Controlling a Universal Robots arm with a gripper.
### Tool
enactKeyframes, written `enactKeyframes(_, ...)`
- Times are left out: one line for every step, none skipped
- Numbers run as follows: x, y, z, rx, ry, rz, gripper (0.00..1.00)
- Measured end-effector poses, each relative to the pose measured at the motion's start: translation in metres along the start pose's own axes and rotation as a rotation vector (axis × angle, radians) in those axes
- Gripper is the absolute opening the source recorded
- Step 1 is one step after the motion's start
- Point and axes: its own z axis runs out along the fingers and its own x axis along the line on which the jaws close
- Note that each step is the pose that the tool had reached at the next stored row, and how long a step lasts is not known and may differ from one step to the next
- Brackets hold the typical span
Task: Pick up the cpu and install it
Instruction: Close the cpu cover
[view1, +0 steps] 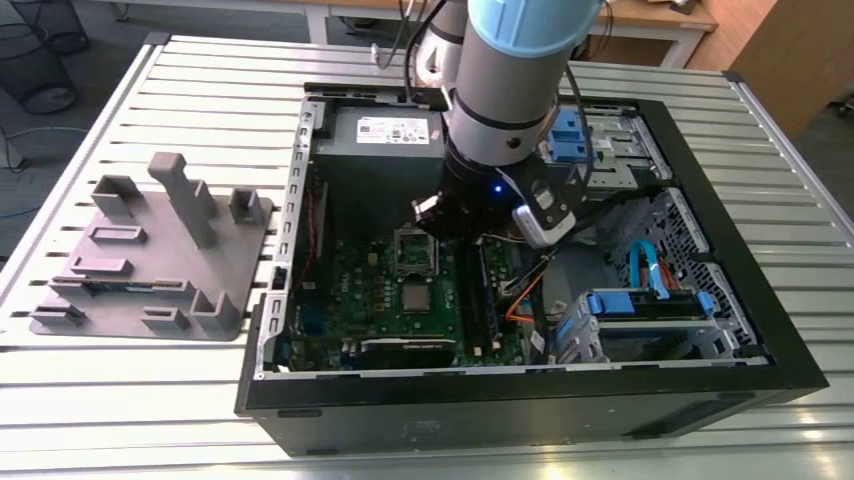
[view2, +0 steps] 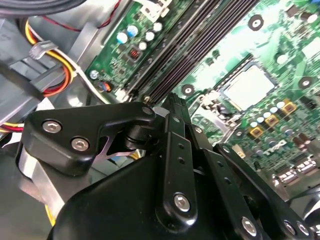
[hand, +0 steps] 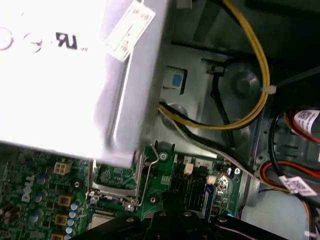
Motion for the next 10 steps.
enactKeyframes(-0.0009, 0.0015, 0.0002, -0.0001, 0.0000, 0.000, 0.11)
enactKeyframes(-0.0017, 0.0026, 0.0004, -0.0001, 0.0000, -0.001, 0.11)
enactKeyframes(-0.0021, 0.0032, 0.0005, 0.0000, 0.0001, -0.004, 0.11)
enactKeyframes(-0.0023, 0.0037, 0.0009, -0.0001, 0.0002, -0.009, 0.11)
enactKeyframes(-0.0024, 0.0041, 0.0014, -0.0002, 0.0002, -0.016, 0.11)
enactKeyframes(-0.0024, 0.0043, 0.0020, -0.0001, 0.0004, -0.026, 0.11)
enactKeyframes(-0.0024, 0.0045, 0.0026, -0.0001, 0.0009, -0.037, 0.11)
enactKeyframes(-0.0024, 0.0046, 0.0033, -0.0001, 0.0014, -0.051, 0.11)
enactKeyframes(-0.0024, 0.0046, 0.0039, -0.0002, 0.0019, -0.067, 0.11)
enactKeyframes(-0.0023, 0.0045, 0.0045, -0.0003, 0.0026, -0.084, 0.11)
